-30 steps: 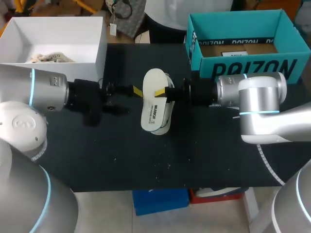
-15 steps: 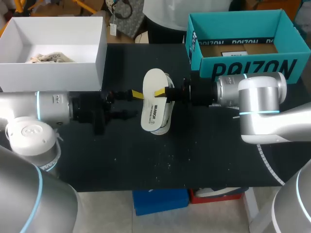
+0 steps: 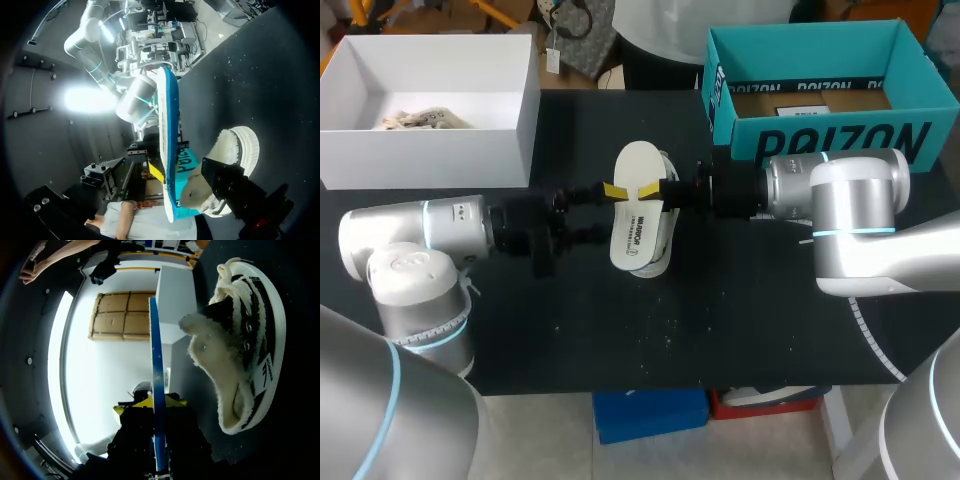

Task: Take the shoe out of the shoebox, open the shoe tongue, remove and reinsert the insole, then place the shoe into the shoebox

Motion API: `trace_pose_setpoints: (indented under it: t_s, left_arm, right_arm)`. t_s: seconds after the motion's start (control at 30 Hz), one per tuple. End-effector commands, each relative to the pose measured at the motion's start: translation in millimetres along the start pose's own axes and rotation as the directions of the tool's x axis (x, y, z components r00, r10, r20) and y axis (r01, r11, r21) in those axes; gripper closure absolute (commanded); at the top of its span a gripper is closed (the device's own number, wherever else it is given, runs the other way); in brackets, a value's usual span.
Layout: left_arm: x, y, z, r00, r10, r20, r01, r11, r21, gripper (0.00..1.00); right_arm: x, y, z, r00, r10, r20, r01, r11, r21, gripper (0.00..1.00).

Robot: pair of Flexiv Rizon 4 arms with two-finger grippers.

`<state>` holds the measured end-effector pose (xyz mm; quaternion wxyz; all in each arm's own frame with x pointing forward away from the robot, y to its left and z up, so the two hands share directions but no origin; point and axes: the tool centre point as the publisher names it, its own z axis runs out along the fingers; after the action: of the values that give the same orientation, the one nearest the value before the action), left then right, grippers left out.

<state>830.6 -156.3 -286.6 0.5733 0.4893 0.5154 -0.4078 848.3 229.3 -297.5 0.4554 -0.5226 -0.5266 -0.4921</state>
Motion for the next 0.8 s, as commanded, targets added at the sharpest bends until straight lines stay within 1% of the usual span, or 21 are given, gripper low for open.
trace_pose_setpoints:
  t_s: [0.03,0.07,0.1,0.13,0.17,0.2,0.23,0.27,0.3,0.33,0.4,0.43,0.53,0.57,0.6,0.67,0.7,0.8]
  left_arm:
    - [6.2,1.7,7.6,0.999,0.010,0.031,-0.010,1.000,-0.004,0.15]
    - [6.5,1.2,8.6,0.999,0.022,0.026,-0.022,1.000,-0.003,0.16]
    - [6.6,0.9,8.9,0.999,0.020,0.029,-0.020,1.000,-0.002,0.25]
    - [6.8,0.5,9.4,0.999,0.023,0.027,-0.023,1.000,-0.001,0.42]
    - [7.1,0.4,9.9,0.999,0.023,0.026,-0.023,1.000,-0.001,0.47]
    - [7.4,0.5,10.4,0.999,0.020,0.031,-0.020,1.000,0.000,0.44]
    - [7.6,0.7,11.0,0.999,0.020,0.031,-0.020,1.000,0.001,0.50]
    - [8.1,1.1,12.2,0.999,0.017,0.031,-0.017,1.000,0.004,0.52]
    - [8.9,1.1,13.9,1.000,0.017,0.025,-0.018,1.000,0.008,0.58]
    - [9.7,1.4,15.1,1.000,0.015,0.024,-0.015,1.000,0.008,0.61]
    - [10.4,1.6,16.8,1.000,0.014,0.023,-0.015,1.000,0.011,0.63]
    - [10.6,1.7,17.6,1.000,0.014,0.023,-0.014,1.000,0.013,0.66]
    - [10.8,1.7,19.8,1.000,0.013,0.022,-0.013,1.000,0.018,0.69]
    - [11.2,1.8,20.5,1.000,0.012,0.020,-0.012,1.000,0.019,0.71]
    - [11.4,2.0,20.9,1.000,0.011,0.020,-0.011,1.000,0.020,0.75]
    - [12.0,2.8,22.8,1.000,0.005,0.013,-0.005,1.000,0.020,0.97]
    - [12.3,3.4,23.7,1.000,0.004,0.009,-0.004,1.000,0.021,1.00]
    - [12.0,4.9,26.5,1.000,0.006,-0.002,-0.006,1.000,0.023,1.00]
  right_arm:
    - [0.0,-0.5,0.8,1.000,0.000,0.001,0.000,1.000,-0.002,1.00]
    - [0.0,-0.5,0.8,1.000,0.000,0.001,0.000,1.000,-0.002,1.00]
    - [0.0,-0.5,0.8,1.000,0.000,0.001,0.000,1.000,-0.002,1.00]
    - [0.0,-0.5,0.8,1.000,0.000,0.001,0.000,1.000,-0.002,1.00]
    - [0.0,-0.5,0.8,1.000,0.000,0.001,0.000,1.000,-0.002,1.00]
    - [0.0,-0.5,0.8,1.000,0.000,0.001,0.000,1.000,-0.002,1.00]
    - [0.0,-0.5,0.8,1.000,0.000,0.001,0.000,1.000,-0.002,1.00]
    - [0.0,-0.5,0.8,1.000,0.000,0.001,0.000,1.000,-0.002,1.00]
    - [0.0,-0.5,0.8,1.000,0.000,0.001,0.000,1.000,-0.002,1.00]
    - [0.0,-0.5,0.8,1.000,0.000,0.001,0.000,1.000,-0.002,1.00]
    - [0.0,-0.5,0.8,1.000,0.000,0.001,0.000,1.000,-0.002,1.00]
    - [0.0,-0.5,0.8,1.000,0.000,0.001,0.000,1.000,-0.002,1.00]
    - [0.0,-0.5,0.8,1.000,0.000,0.001,0.000,1.000,-0.002,1.00]
    - [0.0,-0.5,0.8,1.000,0.000,0.001,0.000,1.000,-0.002,1.00]
    - [0.0,-0.5,0.8,1.000,0.000,0.001,0.000,1.000,-0.002,1.00]
    - [0.0,-0.5,0.8,1.000,0.000,0.001,0.000,1.000,-0.002,1.00]
    - [0.0,-0.5,0.8,1.000,0.000,0.001,0.000,1.000,-0.002,1.00]
    - [0.1,-0.6,0.8,1.000,-0.004,0.002,0.004,1.000,-0.006,1.00]
